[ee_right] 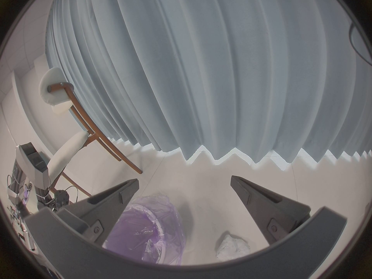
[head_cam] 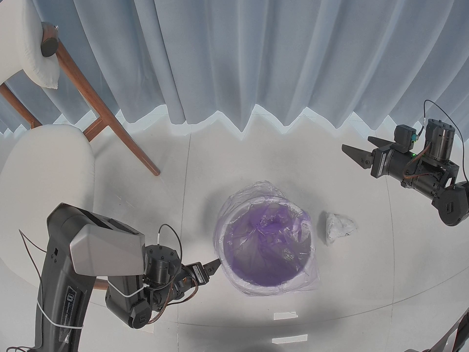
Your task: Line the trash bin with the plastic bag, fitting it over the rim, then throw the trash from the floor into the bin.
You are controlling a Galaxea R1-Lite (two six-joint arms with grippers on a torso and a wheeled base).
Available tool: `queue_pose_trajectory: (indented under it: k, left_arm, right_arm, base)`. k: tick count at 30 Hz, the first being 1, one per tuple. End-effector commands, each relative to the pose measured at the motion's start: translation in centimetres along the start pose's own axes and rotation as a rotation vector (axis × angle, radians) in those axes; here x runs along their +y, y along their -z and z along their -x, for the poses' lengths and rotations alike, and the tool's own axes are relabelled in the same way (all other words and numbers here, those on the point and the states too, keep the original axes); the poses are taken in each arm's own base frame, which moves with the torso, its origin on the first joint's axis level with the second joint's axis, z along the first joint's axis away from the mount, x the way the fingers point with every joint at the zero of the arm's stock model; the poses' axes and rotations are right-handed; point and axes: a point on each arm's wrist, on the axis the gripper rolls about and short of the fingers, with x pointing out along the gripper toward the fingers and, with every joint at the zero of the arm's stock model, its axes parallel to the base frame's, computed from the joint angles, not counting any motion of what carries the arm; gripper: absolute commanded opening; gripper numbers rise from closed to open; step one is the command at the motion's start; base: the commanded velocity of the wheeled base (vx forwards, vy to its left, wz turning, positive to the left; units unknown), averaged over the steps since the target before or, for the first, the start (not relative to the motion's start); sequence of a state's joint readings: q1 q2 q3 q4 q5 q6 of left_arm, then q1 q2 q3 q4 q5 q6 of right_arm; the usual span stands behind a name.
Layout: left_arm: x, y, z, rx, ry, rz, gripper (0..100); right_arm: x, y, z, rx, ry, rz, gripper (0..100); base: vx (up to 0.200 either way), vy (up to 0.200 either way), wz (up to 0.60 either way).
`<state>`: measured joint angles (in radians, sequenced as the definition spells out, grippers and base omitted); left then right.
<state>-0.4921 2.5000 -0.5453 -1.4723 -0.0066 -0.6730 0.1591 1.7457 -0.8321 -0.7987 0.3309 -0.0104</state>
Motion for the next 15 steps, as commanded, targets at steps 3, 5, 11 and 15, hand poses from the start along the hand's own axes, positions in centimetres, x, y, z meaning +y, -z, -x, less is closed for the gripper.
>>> queue_pose_trajectory:
  k: [3,5,11,15]
  left_arm:
    - [-0.5,0.0,0.5,-0.01,0.026,-0.007,100]
    - [-0.6,0.0,0.7,-0.016,0.032,-0.009,100]
    - [-0.2,0.4,1.0,-0.007,0.027,-0.009,100]
    - [-0.2,0.3,0.8,-0.01,0.03,-0.009,100]
  right_arm:
    - [0.0,0.3,0.0,0.009,0.001,-0.003,100]
    - [0.1,0.6,0.1,0.019,-0.001,-0.006,100]
    - [0.6,1.3,0.2,0.005,-0.01,0.002,100]
    - [0.7,1.3,0.1,0.002,-0.007,0.002,100]
  base:
    - [0.0,0.0,0.0]
    - [0.0,0.0,0.0]
    - [0.0,0.0,0.0]
    - [0.0,0.0,0.0]
